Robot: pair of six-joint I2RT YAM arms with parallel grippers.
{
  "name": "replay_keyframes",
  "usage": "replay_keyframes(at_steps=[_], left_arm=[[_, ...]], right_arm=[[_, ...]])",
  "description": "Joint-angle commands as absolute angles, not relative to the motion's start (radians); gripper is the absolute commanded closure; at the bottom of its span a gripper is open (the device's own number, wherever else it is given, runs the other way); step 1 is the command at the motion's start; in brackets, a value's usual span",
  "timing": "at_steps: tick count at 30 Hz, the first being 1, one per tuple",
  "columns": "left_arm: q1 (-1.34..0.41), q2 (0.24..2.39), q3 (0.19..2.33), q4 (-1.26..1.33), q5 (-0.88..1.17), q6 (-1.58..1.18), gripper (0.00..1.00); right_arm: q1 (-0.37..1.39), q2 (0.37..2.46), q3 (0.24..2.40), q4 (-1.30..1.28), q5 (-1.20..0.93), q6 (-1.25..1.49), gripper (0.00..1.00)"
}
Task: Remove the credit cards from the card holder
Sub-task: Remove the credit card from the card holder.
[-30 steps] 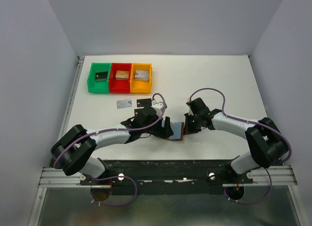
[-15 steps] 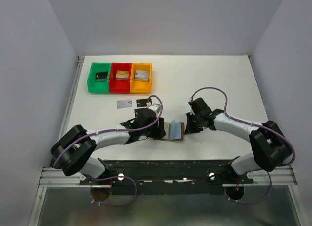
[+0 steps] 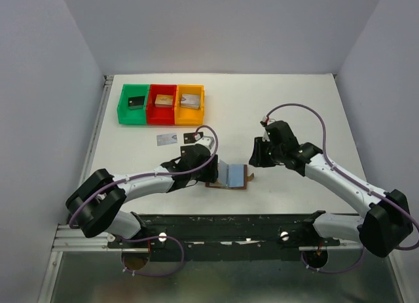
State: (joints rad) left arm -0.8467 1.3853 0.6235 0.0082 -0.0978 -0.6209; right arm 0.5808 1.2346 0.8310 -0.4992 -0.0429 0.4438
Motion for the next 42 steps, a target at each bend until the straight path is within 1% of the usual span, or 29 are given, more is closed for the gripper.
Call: replay_keyframes(at_steps=[1,6,11,14,16,18,21,23,27,32,36,40,42], left_arm=[[-0.854,1.436,0.693,0.015,-0.086,-0.557,0.33],[-0.868,1.457,0.735,0.081,0.000,-0.526,0.33],[-0.911,1.529,0.788,0.133,0.126,-0.494,0.34],[-0.930,1.601,0.833,0.135,0.182,-0.483,0.36],[-0.930,1.640,0.848,0.124,0.192,-0.491,0.40],[-0.930,1.626,0.824,0.132,0.157,-0.508,0.40],[-0.922,1.554,0.750,0.172,0.091,-0.528,0.41],[-0.913,1.531,0.729,0.179,0.077,-0.532,0.41],[-0.908,1.534,0.724,0.189,0.075,-0.544,0.41],[-0.907,1.407,0.634,0.267,0.012,-0.569,0.37],[-0.904,1.322,0.578,0.267,-0.063,-0.591,0.37],[-0.904,1.279,0.546,0.201,-0.164,-0.630,0.41],[-0.899,1.266,0.528,0.158,-0.224,-0.664,0.47]], right_arm=[[0.586,1.198,0.879,-0.512,-0.112,0.436,0.58],[0.584,1.190,0.868,-0.480,-0.143,0.449,0.58],[0.586,1.180,0.854,-0.463,-0.137,0.474,0.60],[0.584,1.184,0.853,-0.459,-0.126,0.495,0.61],[0.586,1.187,0.850,-0.456,-0.121,0.503,0.63],[0.583,1.186,0.844,-0.451,-0.126,0.509,0.66],[0.586,1.186,0.827,-0.428,-0.161,0.512,0.73],[0.586,1.183,0.816,-0.402,-0.185,0.514,0.75],[0.586,1.193,0.818,-0.371,-0.244,0.514,0.75],[0.586,1.210,0.819,-0.361,-0.287,0.520,0.72],[0.584,1.241,0.827,-0.309,-0.371,0.538,0.73],[0.600,1.321,0.851,-0.241,-0.465,0.574,0.73],[0.612,1.370,0.862,-0.213,-0.480,0.577,0.73]])
